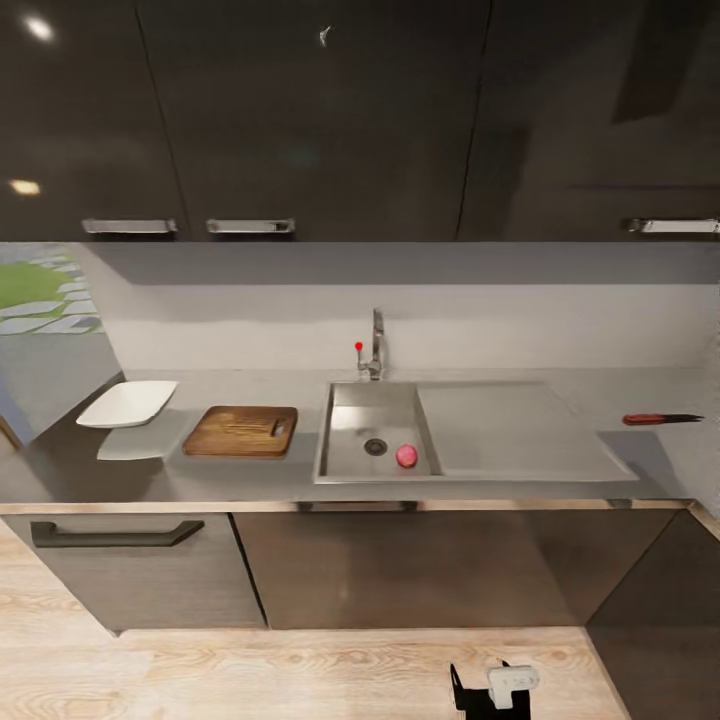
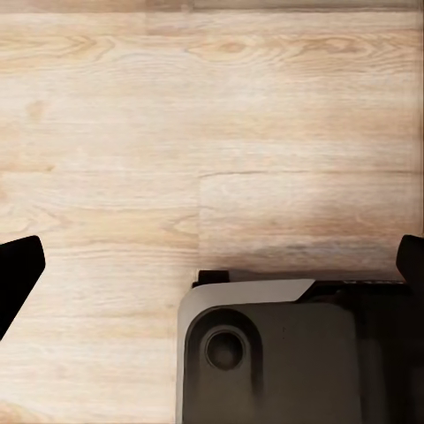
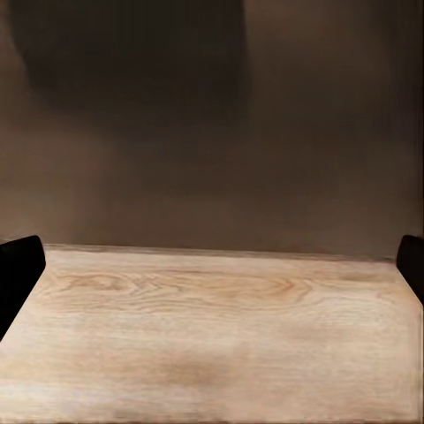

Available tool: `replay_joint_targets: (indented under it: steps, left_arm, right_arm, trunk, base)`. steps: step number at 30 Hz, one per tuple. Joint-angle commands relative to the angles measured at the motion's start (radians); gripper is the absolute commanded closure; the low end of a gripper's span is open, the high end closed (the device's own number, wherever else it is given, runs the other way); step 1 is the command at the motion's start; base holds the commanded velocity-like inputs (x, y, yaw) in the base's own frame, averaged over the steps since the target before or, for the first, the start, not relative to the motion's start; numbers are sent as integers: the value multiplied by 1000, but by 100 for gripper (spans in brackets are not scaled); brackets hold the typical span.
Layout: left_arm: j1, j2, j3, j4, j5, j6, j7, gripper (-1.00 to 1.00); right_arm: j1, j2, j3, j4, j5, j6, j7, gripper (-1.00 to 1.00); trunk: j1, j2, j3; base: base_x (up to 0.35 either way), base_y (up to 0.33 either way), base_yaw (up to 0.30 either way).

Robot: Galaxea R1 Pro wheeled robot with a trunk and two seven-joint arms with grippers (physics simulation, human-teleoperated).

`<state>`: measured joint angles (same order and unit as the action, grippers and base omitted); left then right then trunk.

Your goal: In the kitchen, take the Vidalia onion out of the sink, dice it on the chopping board with the paring knife, put the diced onion into the bowl on the countertop, then place both the paring knife and the chopping board into the sink.

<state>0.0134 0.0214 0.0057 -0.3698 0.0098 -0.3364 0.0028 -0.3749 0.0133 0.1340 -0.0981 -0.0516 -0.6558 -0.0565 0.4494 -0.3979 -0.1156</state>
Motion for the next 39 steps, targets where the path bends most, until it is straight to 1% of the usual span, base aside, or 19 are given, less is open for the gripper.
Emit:
replay_joint_targets:
  steps: [1,6,10,14,29,35,36,37,39]
  left_arm:
    - [0,0,0,-2,1,-1,0,-100]
    - [0,1,0,-1,1,-1,0,-100]
    - [0,2,0,-1,1,-1,0,-100]
    - [0,2,0,-1,2,-1,0,-100]
    - [0,2,0,-4,2,-1,0,-100]
    - [0,2,0,-5,2,-1,0,-100]
    - [0,2,0,-5,2,-1,0,-100]
    - [0,2,0,-5,2,-1,0,-100]
    - [0,2,0,-5,2,-1,0,-100]
  right_arm:
    - [-1,-1,9,7,-5,-2,-6,-100]
    - [-1,-3,9,25,-5,-1,-6,-100]
    - [-1,1,10,49,-5,-1,-6,-100]
    - [-1,-1,9,70,-5,0,-7,-100]
    - [-1,4,10,76,-5,1,-6,-100]
    - [1,31,10,77,-3,0,-7,-100]
    - [12,35,10,77,-3,0,-7,-100]
    - [65,40,10,69,-3,0,-6,-100]
    - [89,42,10,65,-4,0,-6,-100]
  trunk:
    - [1,-2,-2]
    - [1,-2,-2]
    - [1,-2,-2]
    - [1,-2,-2]
    - [1,-2,-2]
    - [1,-2,-2]
    - [1,-2,-2]
    - [1,-2,-2]
    - [1,-2,-2]
  base:
    - [0,-222,0]
    - [0,-137,0]
    - [0,-29,0]
    - [0,-6,0]
    - [0,0,0]
    - [0,0,0]
    - [0,0,0]
    - [0,0,0]
    - [0,0,0]
